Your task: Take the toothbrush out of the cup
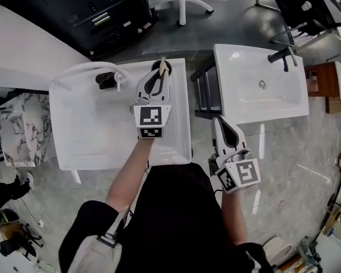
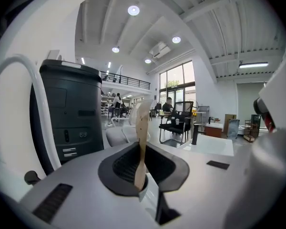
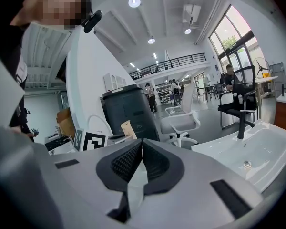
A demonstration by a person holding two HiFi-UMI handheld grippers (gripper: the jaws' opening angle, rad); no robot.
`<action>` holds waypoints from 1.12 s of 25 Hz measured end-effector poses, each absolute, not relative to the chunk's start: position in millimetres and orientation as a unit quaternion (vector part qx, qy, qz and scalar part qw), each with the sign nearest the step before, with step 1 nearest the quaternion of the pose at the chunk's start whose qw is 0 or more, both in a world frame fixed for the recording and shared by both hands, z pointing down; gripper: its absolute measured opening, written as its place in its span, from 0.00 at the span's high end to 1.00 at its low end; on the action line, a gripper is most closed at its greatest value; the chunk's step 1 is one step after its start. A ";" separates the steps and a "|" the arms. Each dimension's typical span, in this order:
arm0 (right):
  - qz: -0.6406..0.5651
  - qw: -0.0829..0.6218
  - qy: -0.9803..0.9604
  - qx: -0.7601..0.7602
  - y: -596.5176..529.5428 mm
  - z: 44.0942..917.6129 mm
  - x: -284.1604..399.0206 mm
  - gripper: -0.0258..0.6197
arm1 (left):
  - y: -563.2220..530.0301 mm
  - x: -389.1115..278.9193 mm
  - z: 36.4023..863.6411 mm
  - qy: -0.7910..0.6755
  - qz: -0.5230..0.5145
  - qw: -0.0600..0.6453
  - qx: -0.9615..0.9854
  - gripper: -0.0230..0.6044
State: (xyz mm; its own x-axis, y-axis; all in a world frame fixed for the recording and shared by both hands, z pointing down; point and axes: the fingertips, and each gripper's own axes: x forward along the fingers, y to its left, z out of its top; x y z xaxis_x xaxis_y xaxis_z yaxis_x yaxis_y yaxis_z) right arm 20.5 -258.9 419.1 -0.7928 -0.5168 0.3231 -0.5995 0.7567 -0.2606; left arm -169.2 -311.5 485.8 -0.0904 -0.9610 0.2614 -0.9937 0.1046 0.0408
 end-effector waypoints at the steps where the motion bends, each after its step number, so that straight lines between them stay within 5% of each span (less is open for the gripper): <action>1: 0.176 0.111 -0.932 0.296 -258.5 417.0 23.5 0.91 | -308.6 -168.3 478.5 -0.740 0.071 0.104 0.661 0.90; 13: 0.164 0.056 -0.956 0.238 -251.5 390.2 54.9 0.91 | -241.7 -143.5 389.3 -0.786 0.047 0.016 0.616 0.90; 28: 0.138 0.026 -0.980 0.141 -211.2 368.5 69.6 0.91 | -146.5 -70.5 366.2 -0.811 0.048 0.018 0.583 0.90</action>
